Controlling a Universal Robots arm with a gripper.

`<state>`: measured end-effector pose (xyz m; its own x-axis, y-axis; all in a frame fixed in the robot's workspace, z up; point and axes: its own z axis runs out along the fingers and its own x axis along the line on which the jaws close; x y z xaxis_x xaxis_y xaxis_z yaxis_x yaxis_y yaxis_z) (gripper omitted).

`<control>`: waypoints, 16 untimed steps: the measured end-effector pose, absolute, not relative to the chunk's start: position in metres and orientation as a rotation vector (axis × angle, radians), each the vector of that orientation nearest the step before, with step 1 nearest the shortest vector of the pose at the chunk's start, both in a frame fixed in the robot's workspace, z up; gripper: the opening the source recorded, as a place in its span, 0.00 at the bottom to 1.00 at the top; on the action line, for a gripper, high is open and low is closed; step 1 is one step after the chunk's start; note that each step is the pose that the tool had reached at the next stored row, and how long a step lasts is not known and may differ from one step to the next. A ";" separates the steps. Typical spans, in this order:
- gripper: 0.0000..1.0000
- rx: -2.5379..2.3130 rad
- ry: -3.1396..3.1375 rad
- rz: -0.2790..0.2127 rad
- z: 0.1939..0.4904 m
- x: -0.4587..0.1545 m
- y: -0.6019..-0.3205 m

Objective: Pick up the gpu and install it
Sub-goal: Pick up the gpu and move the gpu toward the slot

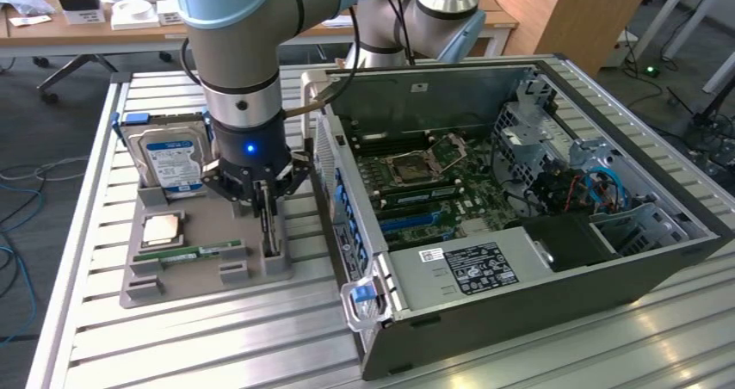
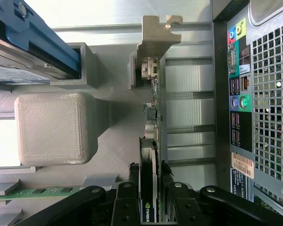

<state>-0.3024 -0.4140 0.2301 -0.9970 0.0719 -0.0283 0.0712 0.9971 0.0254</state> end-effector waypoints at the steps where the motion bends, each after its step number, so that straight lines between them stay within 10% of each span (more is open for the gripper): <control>1: 0.31 0.111 3.110 0.038 0.230 -0.302 -0.414; 16: 0.26 0.111 3.110 0.038 0.230 -0.302 -0.414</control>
